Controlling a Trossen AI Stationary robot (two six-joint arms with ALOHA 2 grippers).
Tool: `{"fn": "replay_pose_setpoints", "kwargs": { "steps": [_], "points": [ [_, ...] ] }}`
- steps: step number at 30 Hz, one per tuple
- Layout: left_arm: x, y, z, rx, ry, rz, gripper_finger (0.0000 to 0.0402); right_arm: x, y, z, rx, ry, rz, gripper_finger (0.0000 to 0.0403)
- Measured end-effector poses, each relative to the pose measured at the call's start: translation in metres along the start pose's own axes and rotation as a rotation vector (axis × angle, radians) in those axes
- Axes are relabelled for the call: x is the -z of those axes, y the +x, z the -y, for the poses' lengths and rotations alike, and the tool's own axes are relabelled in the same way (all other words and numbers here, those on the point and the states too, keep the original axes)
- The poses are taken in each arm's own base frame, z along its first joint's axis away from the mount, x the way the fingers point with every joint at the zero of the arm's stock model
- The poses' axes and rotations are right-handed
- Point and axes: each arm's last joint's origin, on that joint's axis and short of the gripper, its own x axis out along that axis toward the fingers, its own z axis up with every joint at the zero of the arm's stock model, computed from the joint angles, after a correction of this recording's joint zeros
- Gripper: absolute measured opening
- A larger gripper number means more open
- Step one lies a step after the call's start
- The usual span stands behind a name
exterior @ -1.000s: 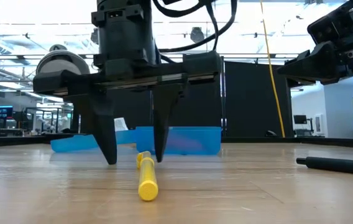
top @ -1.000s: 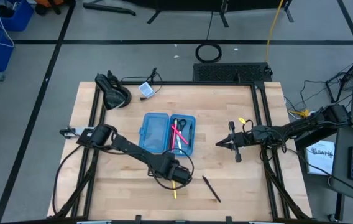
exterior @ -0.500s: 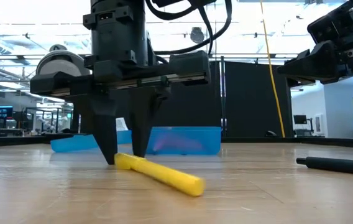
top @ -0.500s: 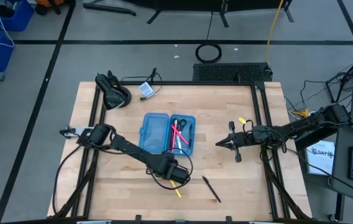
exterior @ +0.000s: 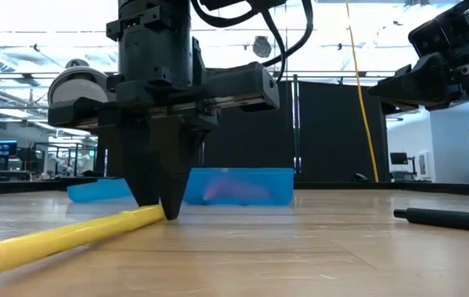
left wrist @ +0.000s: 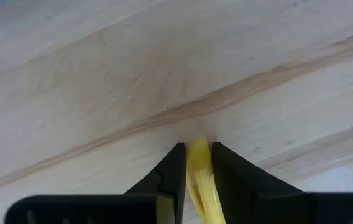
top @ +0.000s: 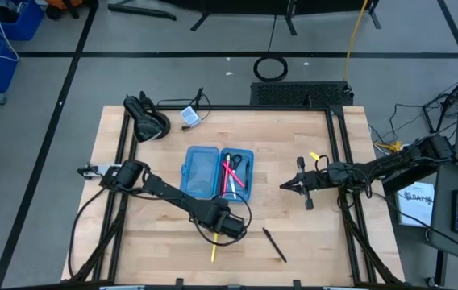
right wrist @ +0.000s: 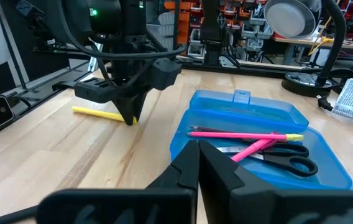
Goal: Pick & place school supplies into a supply box
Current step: Put the yellow pen into the blue supply box
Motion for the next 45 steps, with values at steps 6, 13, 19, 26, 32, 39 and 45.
{"fn": "replay_pose_setpoints", "kwargs": {
  "steps": [6,13,19,26,32,39,45],
  "points": [
    [0.0,-0.001,0.002,0.011,0.002,0.036,0.0108,0.0,0.0,0.0,0.0,0.0,0.0,0.0],
    [-0.002,-0.012,0.009,0.027,-0.006,0.04,0.0197,0.0,0.0,0.0,0.0,0.0,0.0,0.0],
    [0.004,-0.015,0.008,-0.003,-0.079,0.024,0.025,0.0,0.0,0.0,0.0,0.0,0.0,0.0],
    [0.021,-0.015,0.006,-0.017,-0.101,0.038,0.0259,0.0,0.0,0.0,0.0,0.001,0.0,0.0],
    [0.032,-0.015,0.004,-0.03,-0.109,0.034,0.0259,0.0,0.0,0.0,0.0,0.007,0.0,0.0],
    [0.039,-0.015,0.004,-0.022,-0.118,0.04,0.0237,0.0,0.0,0.0,0.0,0.008,0.0,0.0],
    [0.029,-0.002,0.006,-0.05,-0.095,-0.02,0.017,0.0,0.0,0.0,0.0,0.008,-0.001,0.0]
  ]
}}
